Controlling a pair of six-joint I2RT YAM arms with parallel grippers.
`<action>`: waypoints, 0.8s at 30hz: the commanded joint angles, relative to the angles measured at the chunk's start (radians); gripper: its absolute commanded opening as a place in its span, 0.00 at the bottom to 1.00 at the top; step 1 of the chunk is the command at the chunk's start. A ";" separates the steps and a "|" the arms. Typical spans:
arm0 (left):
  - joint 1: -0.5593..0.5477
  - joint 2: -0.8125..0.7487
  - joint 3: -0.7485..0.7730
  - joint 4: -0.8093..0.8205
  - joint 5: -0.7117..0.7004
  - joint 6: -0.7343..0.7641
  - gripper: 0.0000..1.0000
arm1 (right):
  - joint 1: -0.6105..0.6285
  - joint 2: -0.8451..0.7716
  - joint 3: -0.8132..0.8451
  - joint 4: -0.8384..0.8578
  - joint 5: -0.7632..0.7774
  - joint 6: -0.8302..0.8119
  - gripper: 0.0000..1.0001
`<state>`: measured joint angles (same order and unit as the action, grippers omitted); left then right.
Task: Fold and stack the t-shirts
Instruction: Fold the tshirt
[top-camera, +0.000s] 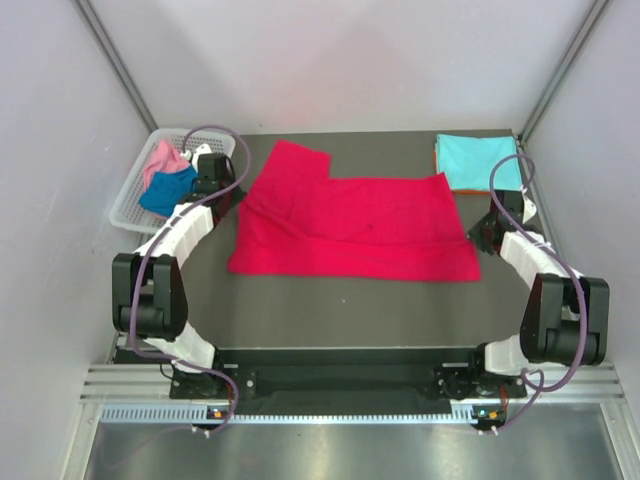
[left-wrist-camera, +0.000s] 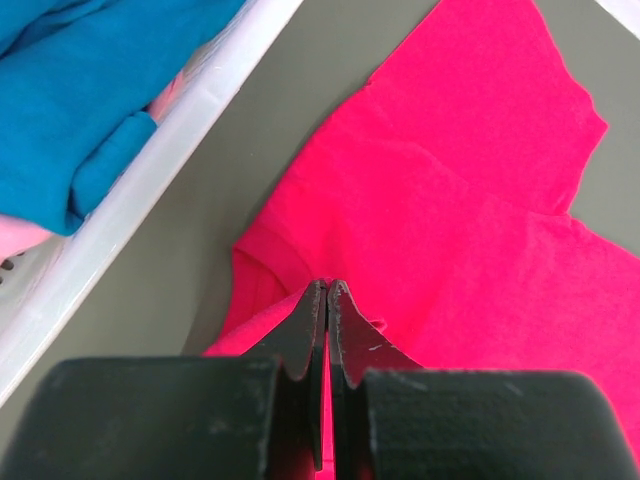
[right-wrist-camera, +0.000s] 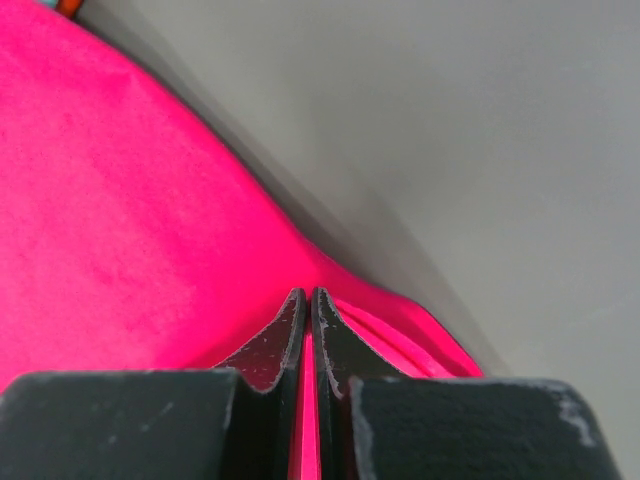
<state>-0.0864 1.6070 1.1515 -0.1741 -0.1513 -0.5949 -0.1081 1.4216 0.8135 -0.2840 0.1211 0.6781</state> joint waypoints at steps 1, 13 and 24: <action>0.008 0.028 0.048 0.076 -0.002 0.015 0.00 | -0.013 0.020 0.053 0.058 -0.023 -0.026 0.00; 0.008 0.122 0.115 0.074 0.029 0.053 0.00 | -0.015 0.094 0.066 0.045 -0.001 -0.077 0.00; 0.008 0.195 0.203 0.027 0.033 0.086 0.00 | -0.016 0.103 0.059 0.052 0.006 -0.098 0.00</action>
<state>-0.0856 1.7908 1.3098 -0.1612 -0.1089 -0.5339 -0.1097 1.5223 0.8528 -0.2714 0.1070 0.6018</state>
